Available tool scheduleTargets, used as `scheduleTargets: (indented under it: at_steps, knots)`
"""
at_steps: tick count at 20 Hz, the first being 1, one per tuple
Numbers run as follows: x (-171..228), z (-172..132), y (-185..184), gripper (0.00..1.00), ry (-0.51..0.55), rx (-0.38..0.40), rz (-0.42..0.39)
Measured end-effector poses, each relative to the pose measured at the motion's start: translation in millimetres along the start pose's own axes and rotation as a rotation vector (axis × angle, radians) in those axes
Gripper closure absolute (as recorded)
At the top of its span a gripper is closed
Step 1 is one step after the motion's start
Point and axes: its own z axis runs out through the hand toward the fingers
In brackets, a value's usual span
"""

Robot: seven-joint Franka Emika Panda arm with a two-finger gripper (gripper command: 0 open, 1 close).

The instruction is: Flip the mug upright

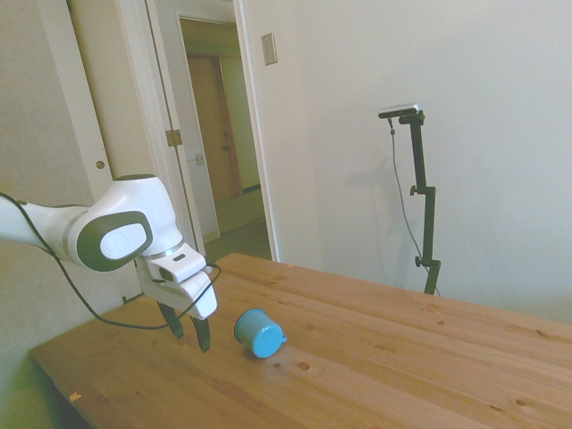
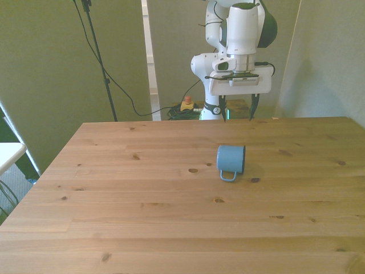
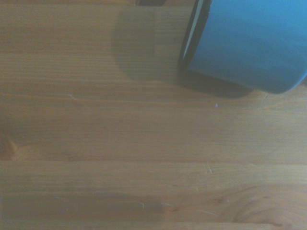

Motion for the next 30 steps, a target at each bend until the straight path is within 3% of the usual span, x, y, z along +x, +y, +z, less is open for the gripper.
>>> scheduleTargets:
  at_steps: [5,14,24,30]
  knots:
    - [1,-1,-11,0.00,0.022,-0.017,-0.014]
    - [27,-41,-105,0.00,0.131,-0.140,0.109]
    - [84,22,-185,0.00,0.231,-0.376,0.224]
    - [74,18,-191,0.00,0.320,-0.499,0.219]
